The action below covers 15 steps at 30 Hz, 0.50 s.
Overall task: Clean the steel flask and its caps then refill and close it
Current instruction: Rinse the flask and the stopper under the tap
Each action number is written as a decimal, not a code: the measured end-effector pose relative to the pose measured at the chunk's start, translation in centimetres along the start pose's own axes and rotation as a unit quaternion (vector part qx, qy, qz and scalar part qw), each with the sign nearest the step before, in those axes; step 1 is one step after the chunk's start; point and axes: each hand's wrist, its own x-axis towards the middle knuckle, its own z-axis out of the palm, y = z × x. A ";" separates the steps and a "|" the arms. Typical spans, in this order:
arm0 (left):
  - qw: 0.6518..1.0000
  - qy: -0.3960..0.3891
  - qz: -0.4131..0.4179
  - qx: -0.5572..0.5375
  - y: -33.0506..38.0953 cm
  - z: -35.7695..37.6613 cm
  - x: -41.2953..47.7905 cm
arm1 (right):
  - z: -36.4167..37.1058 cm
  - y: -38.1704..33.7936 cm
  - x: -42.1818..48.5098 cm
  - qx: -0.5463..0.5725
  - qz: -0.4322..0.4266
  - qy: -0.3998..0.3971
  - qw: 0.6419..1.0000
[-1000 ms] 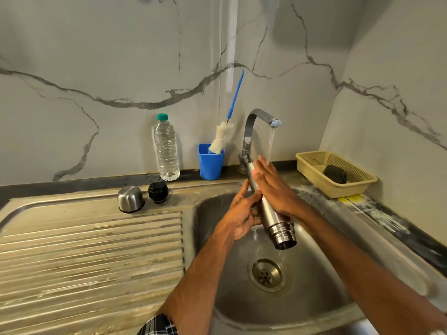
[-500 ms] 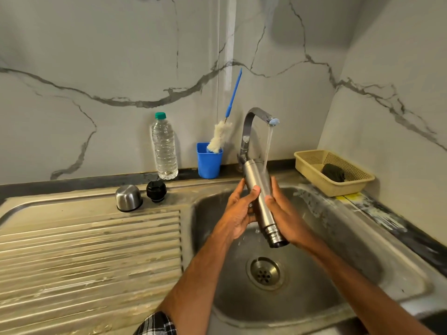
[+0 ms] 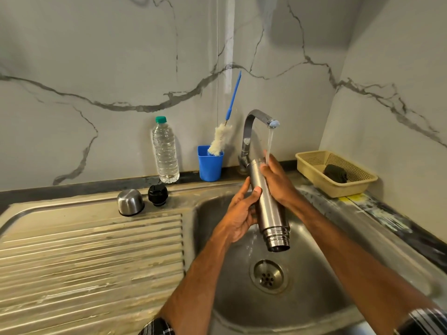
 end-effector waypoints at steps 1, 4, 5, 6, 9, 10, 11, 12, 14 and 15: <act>1.000 0.000 0.005 0.002 0.1 0.0 0.0 | 0.0 0.2 0.4 0.053 0.019 0.010 0.998; 1.000 0.008 0.020 0.006 0.2 -0.3 0.0 | 0.7 0.8 -0.8 0.117 0.057 0.013 0.991; 1.000 0.014 0.024 0.004 0.3 -0.3 0.0 | 0.9 1.1 -1.7 0.123 0.061 0.007 0.991; 0.999 0.026 0.026 0.000 0.3 -0.4 0.1 | 1.1 1.1 -2.9 0.125 0.066 -0.003 0.990; 0.998 0.048 0.023 -0.021 0.2 -0.9 0.2 | 1.0 1.0 -6.0 0.089 0.082 -0.038 0.992; 0.998 0.054 0.020 -0.018 0.2 -1.0 0.2 | 1.0 1.0 -6.7 0.060 0.076 -0.049 0.994; 0.998 0.061 0.018 -0.013 0.2 -1.0 0.2 | 1.0 1.0 -7.3 0.026 0.069 -0.057 0.996; 0.998 0.065 0.017 -0.004 0.2 -1.0 0.2 | 1.0 1.2 -7.6 -0.004 0.067 -0.059 0.996; 0.998 0.060 0.015 0.031 0.1 -0.7 0.3 | 0.8 1.3 -7.8 -0.053 0.059 -0.039 0.996; 0.997 0.054 0.011 0.054 0.0 -0.5 0.3 | 0.7 1.5 -7.8 -0.079 0.056 -0.024 0.995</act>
